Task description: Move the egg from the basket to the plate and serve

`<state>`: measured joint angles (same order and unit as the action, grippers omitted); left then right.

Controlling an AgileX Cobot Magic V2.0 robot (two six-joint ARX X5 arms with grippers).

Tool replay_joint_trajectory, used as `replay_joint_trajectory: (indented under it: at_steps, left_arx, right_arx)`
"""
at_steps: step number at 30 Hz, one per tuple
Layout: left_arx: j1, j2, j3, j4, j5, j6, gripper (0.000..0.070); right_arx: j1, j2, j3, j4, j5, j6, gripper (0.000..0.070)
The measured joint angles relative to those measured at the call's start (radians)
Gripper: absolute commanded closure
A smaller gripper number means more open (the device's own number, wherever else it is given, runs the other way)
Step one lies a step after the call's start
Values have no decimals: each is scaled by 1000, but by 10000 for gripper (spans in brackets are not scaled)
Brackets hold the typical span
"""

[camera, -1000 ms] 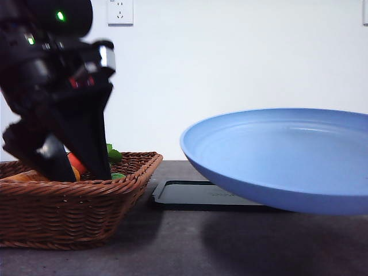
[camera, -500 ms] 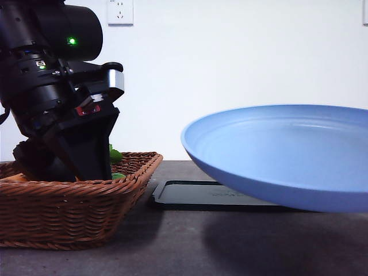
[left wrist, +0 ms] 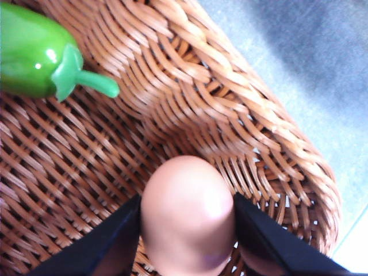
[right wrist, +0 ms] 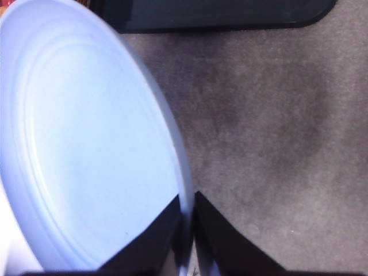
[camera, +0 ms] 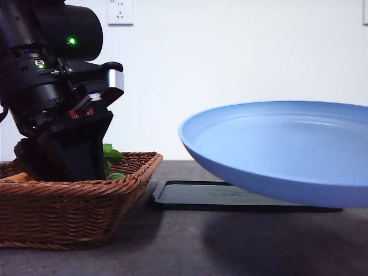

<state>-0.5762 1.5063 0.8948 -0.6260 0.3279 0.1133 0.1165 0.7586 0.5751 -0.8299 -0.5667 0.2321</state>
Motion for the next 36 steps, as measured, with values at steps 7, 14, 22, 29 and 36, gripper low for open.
replay_joint_trajectory:
  at_steps: [7,14,22,29,36]
  left_arx:
    - [0,0,38,-68,-2,0,533]
    - [0,1,210,-241,-1,0,533]
    - [-39,1,430,-301,106,-42,533]
    - [-188,7,443,-158,141,-78,532]
    - [-348,68,443,-36,9,-79,532]
  right_arx:
    - [0,0,0,0,0,0,700]
    - [0,12,0,0,2,19,700]
    - [0,95,0,5,-4,35,700]
    - [8,162,0,44,-77,36,700]
    - [8,174,0,50,-81,37,700]
